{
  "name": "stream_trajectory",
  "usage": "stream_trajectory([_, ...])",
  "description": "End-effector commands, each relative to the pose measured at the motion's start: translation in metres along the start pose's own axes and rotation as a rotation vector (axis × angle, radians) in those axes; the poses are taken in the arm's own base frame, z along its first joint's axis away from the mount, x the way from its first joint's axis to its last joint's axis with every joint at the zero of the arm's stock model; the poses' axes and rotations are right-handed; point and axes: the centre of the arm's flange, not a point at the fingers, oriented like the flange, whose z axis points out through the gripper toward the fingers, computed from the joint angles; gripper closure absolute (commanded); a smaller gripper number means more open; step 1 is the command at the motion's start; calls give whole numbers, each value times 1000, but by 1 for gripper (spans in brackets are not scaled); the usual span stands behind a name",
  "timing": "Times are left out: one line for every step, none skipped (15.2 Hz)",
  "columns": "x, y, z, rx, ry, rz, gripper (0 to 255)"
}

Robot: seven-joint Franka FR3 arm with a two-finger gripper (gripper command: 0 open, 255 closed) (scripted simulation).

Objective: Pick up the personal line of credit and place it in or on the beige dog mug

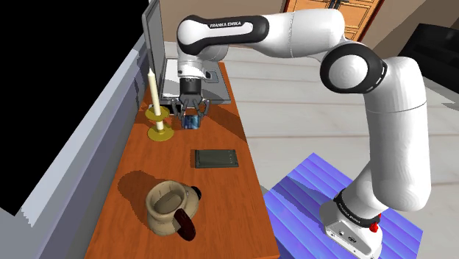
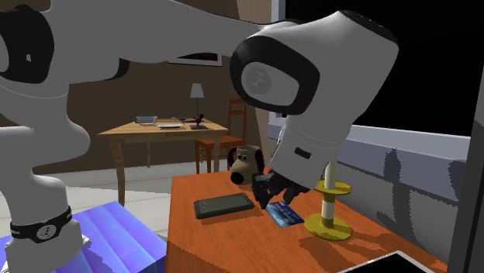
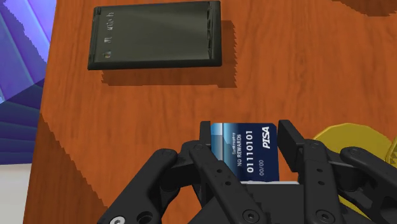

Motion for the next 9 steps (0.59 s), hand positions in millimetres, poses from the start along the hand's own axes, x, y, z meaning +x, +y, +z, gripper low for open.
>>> stream_trajectory([-6, 1, -9, 0, 0, 0, 255])
stream_trajectory([-9, 1, -13, 0, 0, 0, 255])
stream_trajectory([-12, 1, -18, 0, 0, 0, 255])
stream_trajectory([-15, 1, -22, 0, 0, 0, 255])
stream_trajectory([-18, 1, -27, 0, 0, 0, 255])
stream_trajectory([-21, 1, -31, 0, 0, 0, 255])
stream_trajectory([-24, 1, -36, 0, 0, 0, 255])
stream_trajectory([-27, 1, -40, 0, 0, 0, 255])
stream_trajectory([-29, 1, -44, 0, 0, 0, 255])
